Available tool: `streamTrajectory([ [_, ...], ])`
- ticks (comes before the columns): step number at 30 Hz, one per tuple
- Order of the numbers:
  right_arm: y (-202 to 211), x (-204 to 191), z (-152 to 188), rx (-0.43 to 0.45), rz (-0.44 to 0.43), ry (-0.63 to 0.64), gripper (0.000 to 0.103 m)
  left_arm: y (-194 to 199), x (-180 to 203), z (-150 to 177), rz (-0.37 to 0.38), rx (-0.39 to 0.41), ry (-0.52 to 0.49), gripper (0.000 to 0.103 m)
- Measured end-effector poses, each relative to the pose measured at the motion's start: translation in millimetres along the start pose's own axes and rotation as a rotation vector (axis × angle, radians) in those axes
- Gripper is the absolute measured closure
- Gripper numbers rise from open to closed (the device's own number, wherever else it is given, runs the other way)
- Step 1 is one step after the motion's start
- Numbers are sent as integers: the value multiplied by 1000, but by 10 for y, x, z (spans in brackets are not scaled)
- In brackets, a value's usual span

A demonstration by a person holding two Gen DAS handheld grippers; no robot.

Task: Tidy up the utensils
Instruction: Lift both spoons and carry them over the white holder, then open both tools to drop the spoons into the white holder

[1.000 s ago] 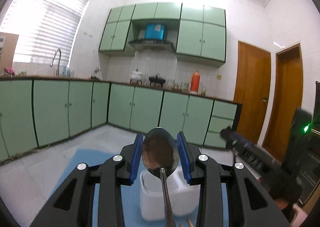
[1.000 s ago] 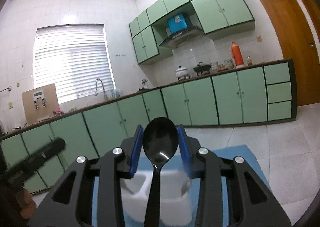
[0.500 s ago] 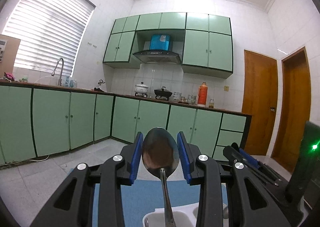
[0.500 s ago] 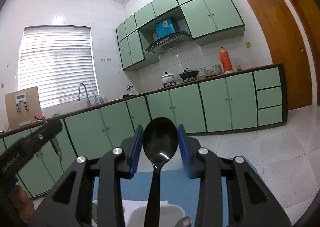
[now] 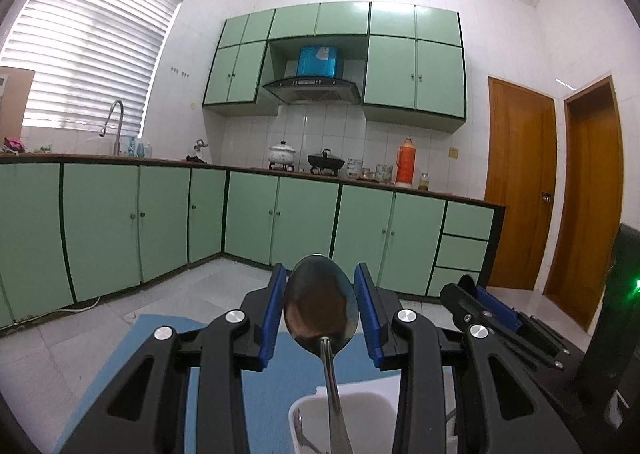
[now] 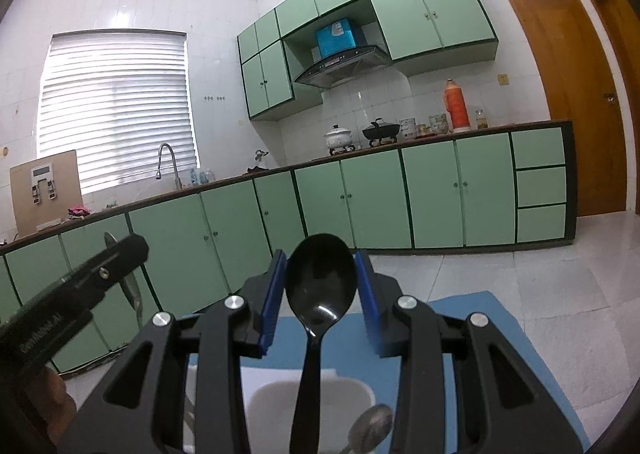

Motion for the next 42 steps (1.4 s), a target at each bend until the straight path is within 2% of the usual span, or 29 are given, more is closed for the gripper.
streamTrajectory([
  [7,134,3,129,-31,-1,11,67,60,-27,136,-3,-39,10,67],
  [13,248,10,122,-35,-4,5,61,204,-40,176,-11,-41,8,59],
  [18,475,37,131,-34,3,4,53,402,-44,182,-18,-33,8,44],
  [21,668,82,150,-38,21,11,46,553,-39,225,-18,-42,7,39],
  [25,943,152,242,-60,33,13,42,788,-18,322,-21,-64,2,33],
  [29,1262,247,420,-98,59,8,38,1075,13,492,-27,-101,-4,25],
  [35,1720,368,724,-146,99,-7,35,1490,99,870,-24,-183,-6,21],
  [42,2238,514,1239,-220,155,-20,35,1964,142,1260,-52,-237,-28,19],
])
Point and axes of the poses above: each gripper's, at about its wrist camera, not at the fingertips, and y roughly against the way its jaws point, x to its right, z to its underside, the point moved 10 cm from there along -y, roughly the way its jaws point, and after that the axes turned 8 degrees about -y, right-handed, at the moved point
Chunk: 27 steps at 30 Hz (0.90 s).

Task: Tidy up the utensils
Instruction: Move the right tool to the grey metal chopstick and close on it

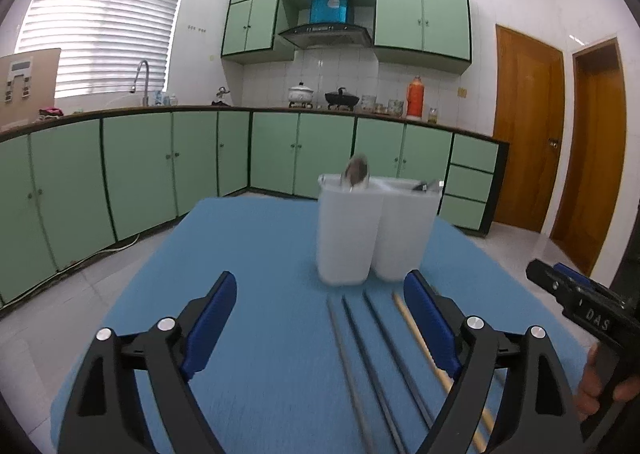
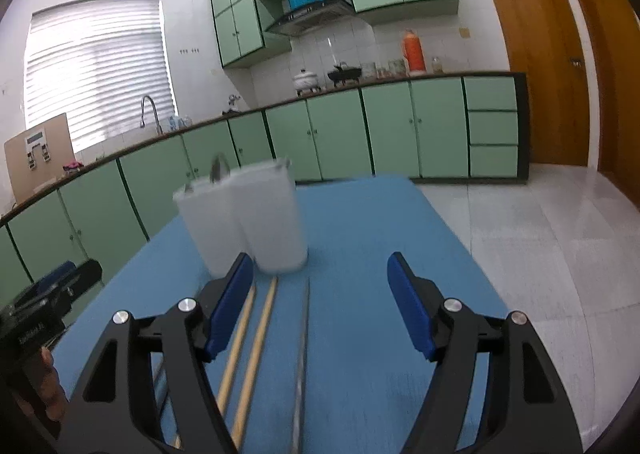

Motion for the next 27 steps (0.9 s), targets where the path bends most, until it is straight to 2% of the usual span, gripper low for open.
streamTrajectory([
  [5,208,68,392,-72,15,38,35,198,23,308,-30,-46,-31,18],
  [8,339,114,655,-121,34,60,35,289,59,475,-23,-79,-36,17],
  [11,407,140,822,-161,53,69,28,377,76,601,-34,-97,-47,13],
  [14,460,154,920,-185,59,74,18,437,103,724,-28,-123,-33,11],
  [18,499,120,964,-199,55,91,13,479,109,820,-27,-145,-28,9],
  [27,511,68,1073,-220,61,135,9,536,130,985,-36,-179,-23,6],
])
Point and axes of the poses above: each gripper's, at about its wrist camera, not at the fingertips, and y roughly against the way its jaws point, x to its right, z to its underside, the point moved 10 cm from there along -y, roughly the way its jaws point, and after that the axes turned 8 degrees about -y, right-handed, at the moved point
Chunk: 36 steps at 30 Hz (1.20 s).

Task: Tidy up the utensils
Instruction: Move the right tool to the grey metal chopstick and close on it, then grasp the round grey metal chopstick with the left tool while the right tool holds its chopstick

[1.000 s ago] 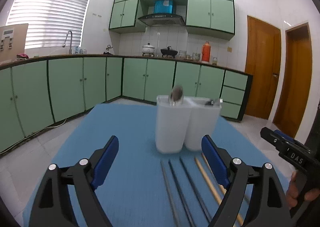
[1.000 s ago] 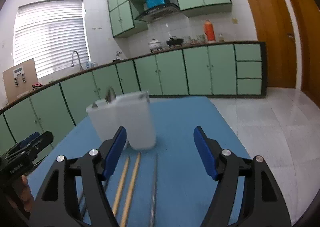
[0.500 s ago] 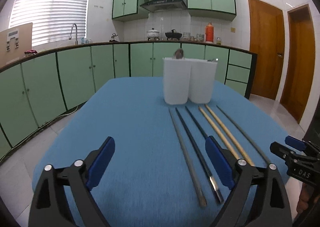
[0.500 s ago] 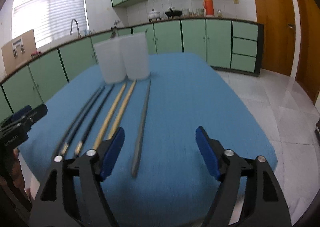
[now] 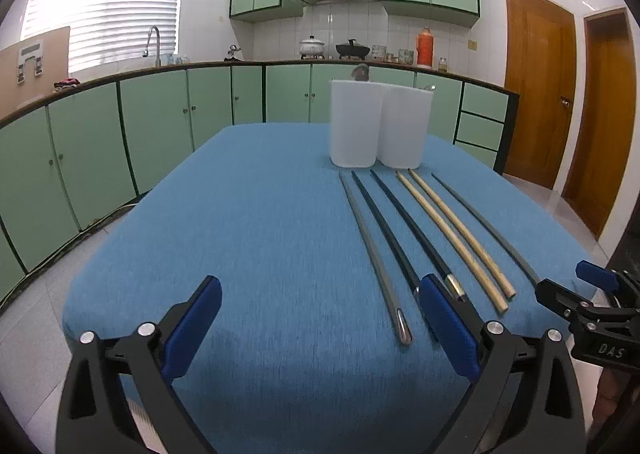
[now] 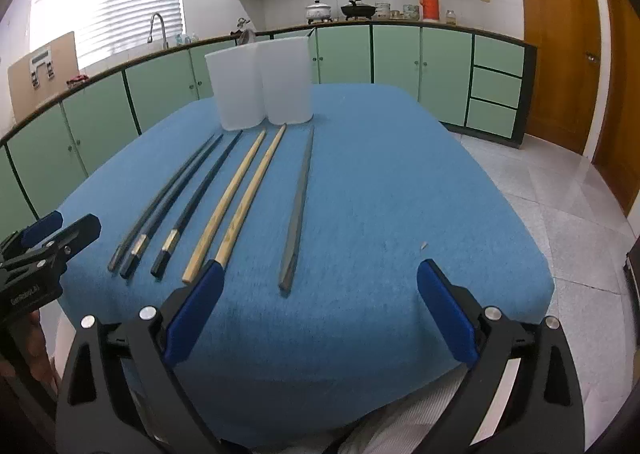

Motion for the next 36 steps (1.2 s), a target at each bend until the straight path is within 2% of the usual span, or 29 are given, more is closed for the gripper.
streamTrajectory([
  [4,20,-24,-5,14,-6,13,11,19,6,15,-3,-3,-1,6],
  [6,21,-31,18,7,-14,16,30,30,2,31,-1,-4,2,6],
  [7,11,-29,31,-2,-17,14,33,37,-4,25,0,-3,3,6],
  [9,8,-29,46,-8,-20,12,46,55,3,26,1,1,1,6],
  [14,13,-80,69,-10,-29,38,66,75,11,26,-1,5,-1,6],
  [16,9,-104,78,-6,-23,57,71,78,19,27,2,6,-3,6],
  [18,8,-136,87,-4,-30,67,82,87,33,30,4,6,-7,6],
  [22,10,-162,93,4,-25,85,96,95,45,39,9,3,-10,6],
  [31,44,-104,81,11,-15,59,98,151,163,70,20,5,-30,7],
  [36,68,-64,97,10,-17,49,98,103,229,126,36,-24,-35,21],
])
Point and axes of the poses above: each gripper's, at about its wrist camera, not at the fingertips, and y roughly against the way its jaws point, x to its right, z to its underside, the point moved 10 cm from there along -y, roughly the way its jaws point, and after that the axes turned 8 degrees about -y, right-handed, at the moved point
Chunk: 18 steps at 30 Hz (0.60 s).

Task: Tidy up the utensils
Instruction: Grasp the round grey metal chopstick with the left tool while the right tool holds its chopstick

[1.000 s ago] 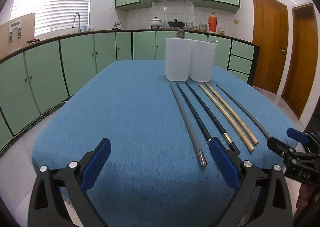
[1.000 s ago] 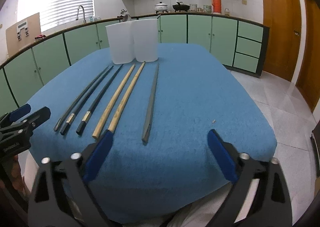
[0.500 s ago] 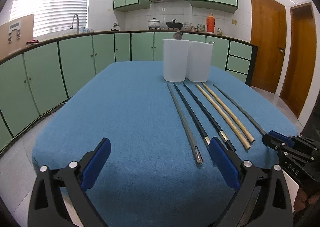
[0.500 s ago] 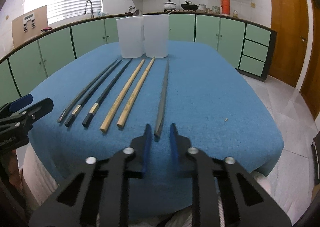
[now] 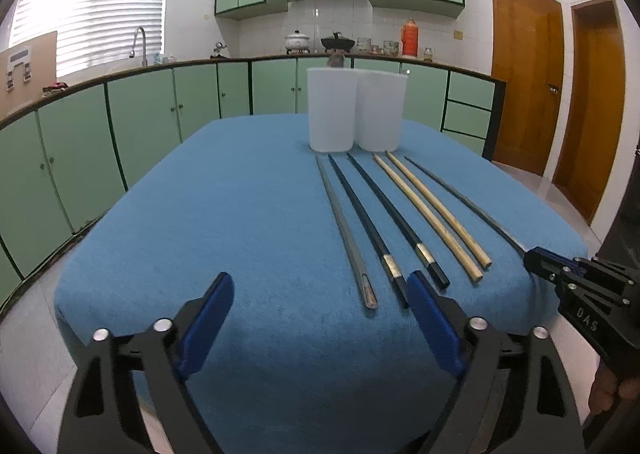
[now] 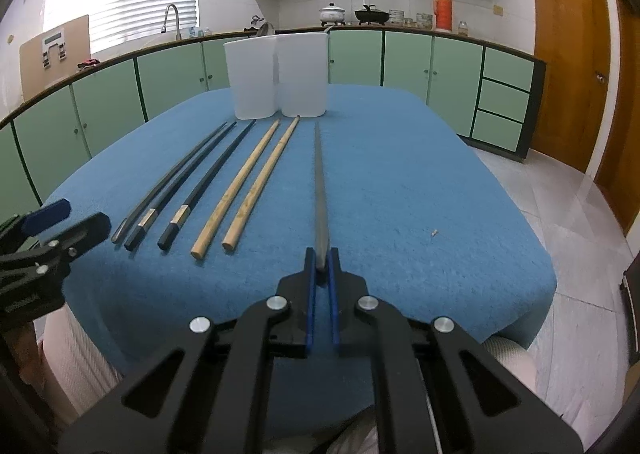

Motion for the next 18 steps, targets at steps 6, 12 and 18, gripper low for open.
streamTrajectory([
  [6,10,36,10,-1,-5,-16,98,-98,37,57,32,-48,11,48],
  [12,6,45,13,0,-10,-23,98,-116,115,48,23,-45,-10,53],
  [18,4,63,17,3,-13,-29,98,-126,237,31,31,-43,-39,85],
])
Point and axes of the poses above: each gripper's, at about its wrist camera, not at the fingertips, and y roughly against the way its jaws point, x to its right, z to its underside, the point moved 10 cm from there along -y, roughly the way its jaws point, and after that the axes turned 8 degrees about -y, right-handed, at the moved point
